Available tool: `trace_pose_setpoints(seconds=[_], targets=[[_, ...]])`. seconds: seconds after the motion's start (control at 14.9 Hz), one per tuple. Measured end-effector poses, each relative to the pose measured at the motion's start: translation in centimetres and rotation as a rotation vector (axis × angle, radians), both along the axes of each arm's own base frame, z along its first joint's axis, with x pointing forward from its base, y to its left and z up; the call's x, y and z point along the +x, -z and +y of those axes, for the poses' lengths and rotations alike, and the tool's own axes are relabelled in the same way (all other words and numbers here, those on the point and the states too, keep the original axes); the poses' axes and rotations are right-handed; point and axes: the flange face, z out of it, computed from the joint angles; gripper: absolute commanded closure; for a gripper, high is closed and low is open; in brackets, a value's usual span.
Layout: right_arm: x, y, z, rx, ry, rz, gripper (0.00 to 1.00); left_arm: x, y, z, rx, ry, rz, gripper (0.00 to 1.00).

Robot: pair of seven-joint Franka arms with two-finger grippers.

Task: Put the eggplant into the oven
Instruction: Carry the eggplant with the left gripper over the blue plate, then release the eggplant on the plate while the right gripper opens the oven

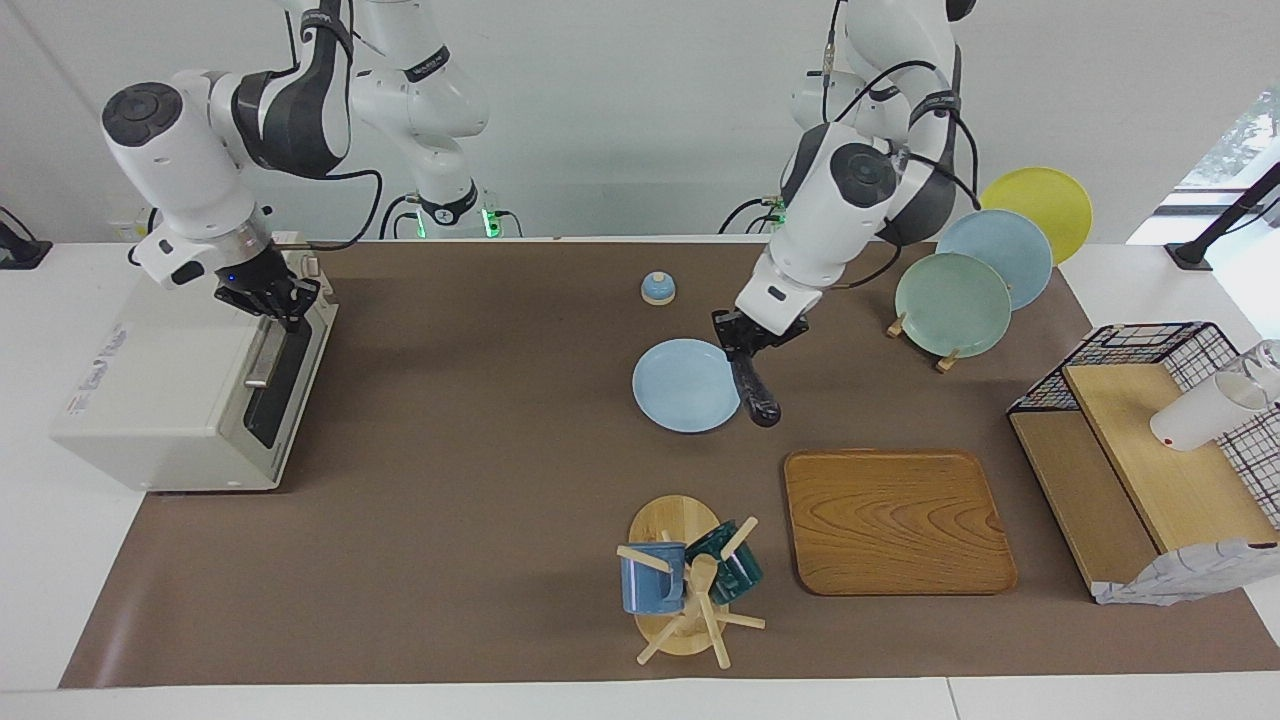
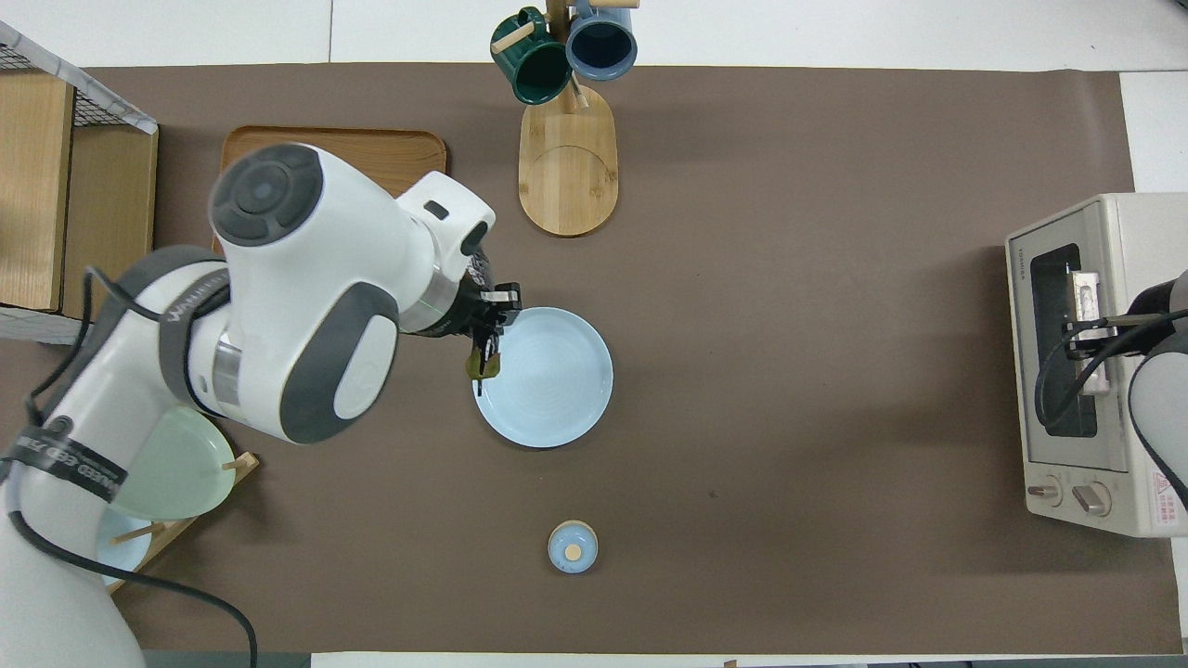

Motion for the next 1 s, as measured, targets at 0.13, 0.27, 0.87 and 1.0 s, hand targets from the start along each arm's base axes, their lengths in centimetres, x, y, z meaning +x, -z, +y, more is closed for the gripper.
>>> trace_pose_setpoints(seconds=[0.13,0.27,0.87,1.0], targets=[[-0.2,0.2,-0.7,0.001,-0.005,0.004,1.00,-2.6,2.8,-2.3,-0.005,0.007,-0.029,1.00],[-0.4,0.3,-1.6,0.002,0.003,0.008,1.00,-4.5,5.4,-3.4,-0.003,0.019,-0.042,1.00],[-1.0,1.3,-1.6,0.002,-0.001,-0.001,1.00,-8.2,9.9,-5.1,0.008,0.062,-0.053,1.00],[-1.1,1.6,-0.3,0.011,-0.021,-0.006,1.00,-8.2,10.3,-5.0,0.011,0.060,-0.049,0.43]])
